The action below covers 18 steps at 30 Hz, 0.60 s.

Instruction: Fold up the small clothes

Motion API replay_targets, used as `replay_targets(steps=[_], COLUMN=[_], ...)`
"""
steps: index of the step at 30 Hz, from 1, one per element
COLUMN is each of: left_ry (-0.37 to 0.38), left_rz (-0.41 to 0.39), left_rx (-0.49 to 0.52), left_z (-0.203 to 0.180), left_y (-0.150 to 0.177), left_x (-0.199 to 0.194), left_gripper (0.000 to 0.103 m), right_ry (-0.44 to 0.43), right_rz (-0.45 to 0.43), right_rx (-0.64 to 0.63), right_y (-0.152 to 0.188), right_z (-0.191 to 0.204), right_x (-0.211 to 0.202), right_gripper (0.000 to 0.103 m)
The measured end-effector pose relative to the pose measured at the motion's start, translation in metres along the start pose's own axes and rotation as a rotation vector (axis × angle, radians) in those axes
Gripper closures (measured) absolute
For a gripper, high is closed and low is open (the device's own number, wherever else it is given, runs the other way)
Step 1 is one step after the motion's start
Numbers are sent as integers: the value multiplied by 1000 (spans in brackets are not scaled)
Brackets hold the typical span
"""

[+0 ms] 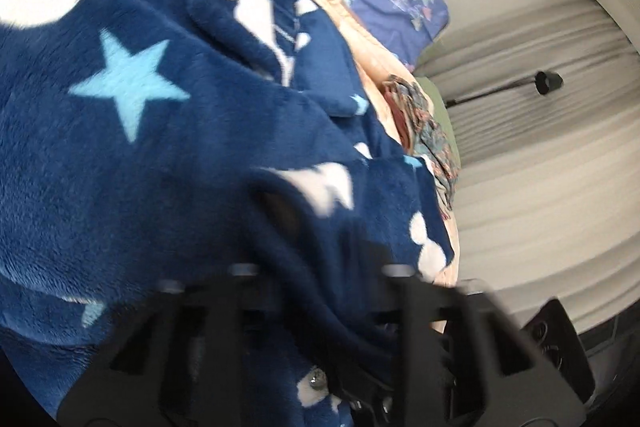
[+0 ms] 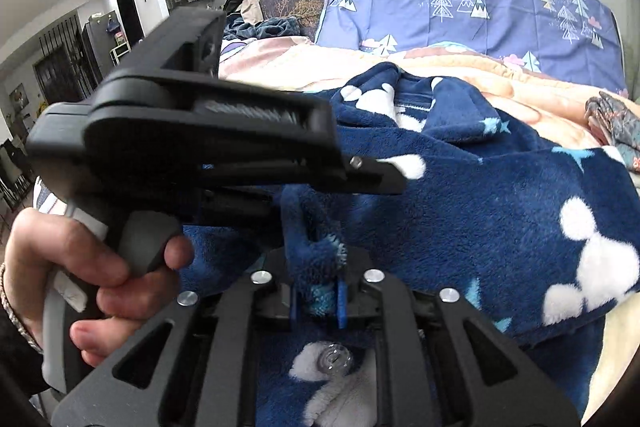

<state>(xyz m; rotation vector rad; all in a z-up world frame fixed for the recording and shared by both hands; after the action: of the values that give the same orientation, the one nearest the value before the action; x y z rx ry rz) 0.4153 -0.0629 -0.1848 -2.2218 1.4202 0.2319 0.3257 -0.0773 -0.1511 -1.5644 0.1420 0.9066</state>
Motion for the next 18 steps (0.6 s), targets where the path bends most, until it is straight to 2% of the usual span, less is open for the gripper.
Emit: replay_targets(steps=[1,2,4,5,6,7,11,15,18], left_ry=[18,30,35,41,49,55,93,113,128], left_rz=[-5,-12,-21,-25,-25,-25,-31,-27,-28], left_rx=[-21,-30,-8,6,17,25,53,116,114], left_z=[1,1,-6,-11,-18,-22,-61,-110,-132], left_y=[-1,-2,-5,-7,-9,-10,-28,-49,-61], left_x=[0,0,-3,-6,-9,-12,-24,-35,-46], left_gripper=[91,91,92,92,92,92,92,92,92], right_ry=[-18,-35,-25,-45,-55,-63,-123,-249,-237], right_rz=[8,15,10,1,-11,-26,-85,-137,-183], right_rx=[9,16,24,33,48,66,174,466,626], right_y=[-2,-2,-2,-4,-7,-7,-17,-37,-47], right_z=[0,2,2,1,-1,0,-27,-94,-153], right_x=[1,-3,-11,-20,-26,-33,-69,-98,-109], right_gripper=[75,60,55,48,34,30,28,26,22])
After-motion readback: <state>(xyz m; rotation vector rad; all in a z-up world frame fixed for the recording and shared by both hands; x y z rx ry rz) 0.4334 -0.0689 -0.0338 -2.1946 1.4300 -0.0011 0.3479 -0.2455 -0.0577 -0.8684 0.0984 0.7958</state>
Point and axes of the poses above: each gripper's, at about its wrist camera, not at the fingertips, and x roughly the way its jaws point, z to its left, y to its underside, the point moved 10 cm from there along x, roughly the way its jaws point, and after that the axes turned 9 degrees about y, right-handed, at the moved point
